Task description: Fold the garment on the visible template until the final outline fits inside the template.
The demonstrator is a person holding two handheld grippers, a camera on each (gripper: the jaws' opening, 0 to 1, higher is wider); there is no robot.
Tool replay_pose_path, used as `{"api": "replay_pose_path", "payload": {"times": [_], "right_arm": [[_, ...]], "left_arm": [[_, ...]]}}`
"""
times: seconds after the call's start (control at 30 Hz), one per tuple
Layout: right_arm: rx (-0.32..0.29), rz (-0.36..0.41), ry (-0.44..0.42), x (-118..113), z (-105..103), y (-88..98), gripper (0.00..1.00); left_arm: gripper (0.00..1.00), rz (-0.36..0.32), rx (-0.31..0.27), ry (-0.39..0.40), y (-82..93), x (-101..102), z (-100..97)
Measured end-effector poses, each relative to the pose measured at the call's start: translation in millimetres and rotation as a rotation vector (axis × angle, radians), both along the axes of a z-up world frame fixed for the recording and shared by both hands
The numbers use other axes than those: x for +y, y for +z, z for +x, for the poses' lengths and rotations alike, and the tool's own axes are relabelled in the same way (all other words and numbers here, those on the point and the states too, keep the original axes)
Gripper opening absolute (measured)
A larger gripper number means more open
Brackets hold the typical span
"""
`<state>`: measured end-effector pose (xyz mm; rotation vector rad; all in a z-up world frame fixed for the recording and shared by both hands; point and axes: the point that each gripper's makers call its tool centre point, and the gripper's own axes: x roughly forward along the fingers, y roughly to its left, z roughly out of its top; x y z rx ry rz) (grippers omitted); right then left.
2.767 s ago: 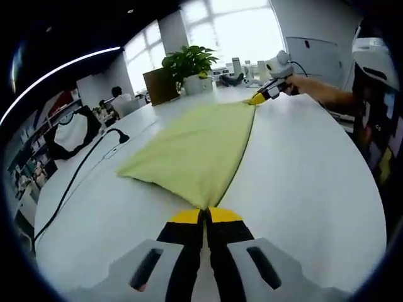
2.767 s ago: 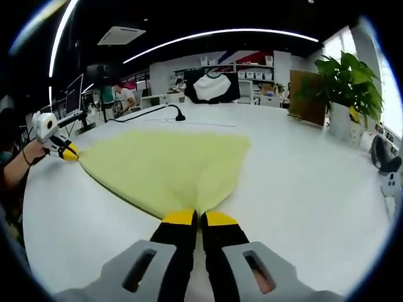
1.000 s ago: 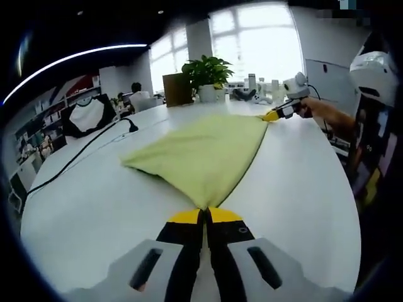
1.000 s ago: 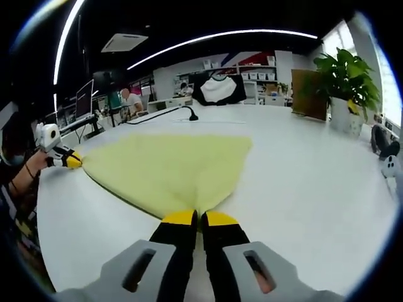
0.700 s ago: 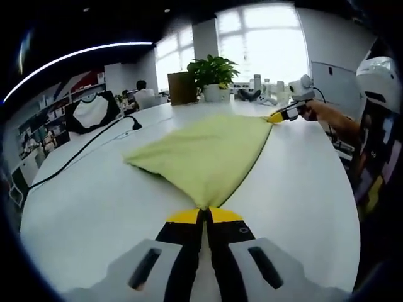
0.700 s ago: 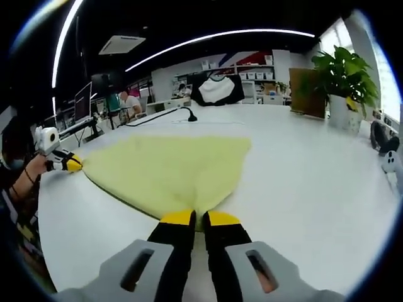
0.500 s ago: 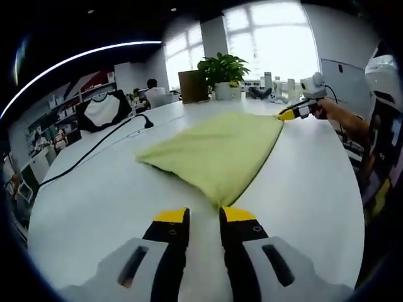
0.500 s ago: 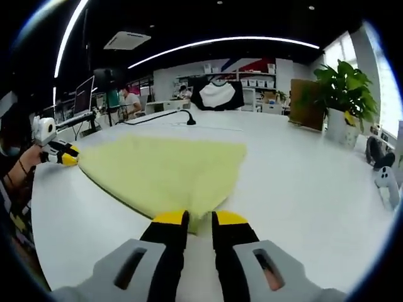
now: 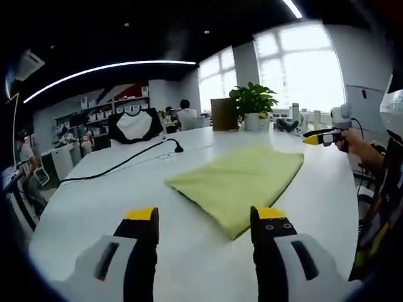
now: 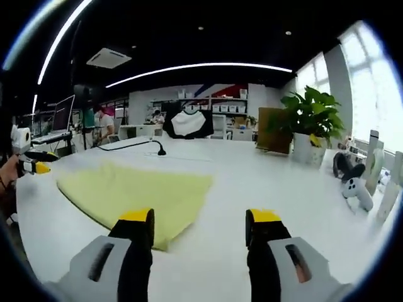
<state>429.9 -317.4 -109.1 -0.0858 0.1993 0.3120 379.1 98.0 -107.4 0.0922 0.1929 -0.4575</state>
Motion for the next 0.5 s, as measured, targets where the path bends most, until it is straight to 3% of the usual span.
{"api": "replay_pose_path", "payload": {"times": [0.2,0.5], "right_arm": [[-0.061,-0.013,-0.032,-7,-5,21.7,0.69],[-0.122,-0.014,-0.067,-11,-11,42.2,0.91]], "left_arm": [[0.77,-0.051,-0.079,0.058,27.9,2,-5.3],[0.93,-0.083,-0.184,0.110,65.5,3,-12.8]]}}
